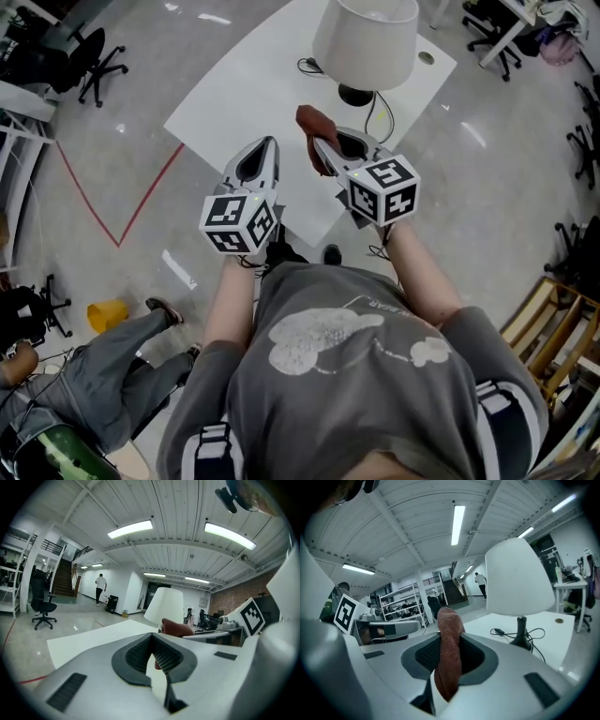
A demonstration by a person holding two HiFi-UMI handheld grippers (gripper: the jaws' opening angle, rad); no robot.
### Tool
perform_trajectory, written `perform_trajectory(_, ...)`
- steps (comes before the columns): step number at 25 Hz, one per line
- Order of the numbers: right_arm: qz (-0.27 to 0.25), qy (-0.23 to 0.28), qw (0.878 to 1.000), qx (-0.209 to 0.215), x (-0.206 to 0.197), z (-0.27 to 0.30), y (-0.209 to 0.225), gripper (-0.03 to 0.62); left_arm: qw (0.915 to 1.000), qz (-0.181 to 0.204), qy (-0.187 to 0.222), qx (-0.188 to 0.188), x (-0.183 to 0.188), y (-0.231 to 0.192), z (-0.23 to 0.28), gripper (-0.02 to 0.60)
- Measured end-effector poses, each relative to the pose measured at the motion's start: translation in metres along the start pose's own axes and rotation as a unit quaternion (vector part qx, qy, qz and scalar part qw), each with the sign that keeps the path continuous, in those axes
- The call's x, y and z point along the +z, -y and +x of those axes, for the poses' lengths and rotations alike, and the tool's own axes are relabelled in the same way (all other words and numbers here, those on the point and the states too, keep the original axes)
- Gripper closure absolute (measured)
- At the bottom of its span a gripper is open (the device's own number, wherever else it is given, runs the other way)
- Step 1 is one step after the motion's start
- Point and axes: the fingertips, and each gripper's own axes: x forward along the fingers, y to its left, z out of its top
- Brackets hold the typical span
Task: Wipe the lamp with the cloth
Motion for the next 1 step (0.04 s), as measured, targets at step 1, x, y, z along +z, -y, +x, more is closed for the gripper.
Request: perform_trajectory(1,-0.001,-0.002,1.000,0.003,-0.0021,-0.0025,-0.0007,0.505,1.0000,-0.001,-0.001,0.001,-0.0018,0.0030,-0.0008,0.574)
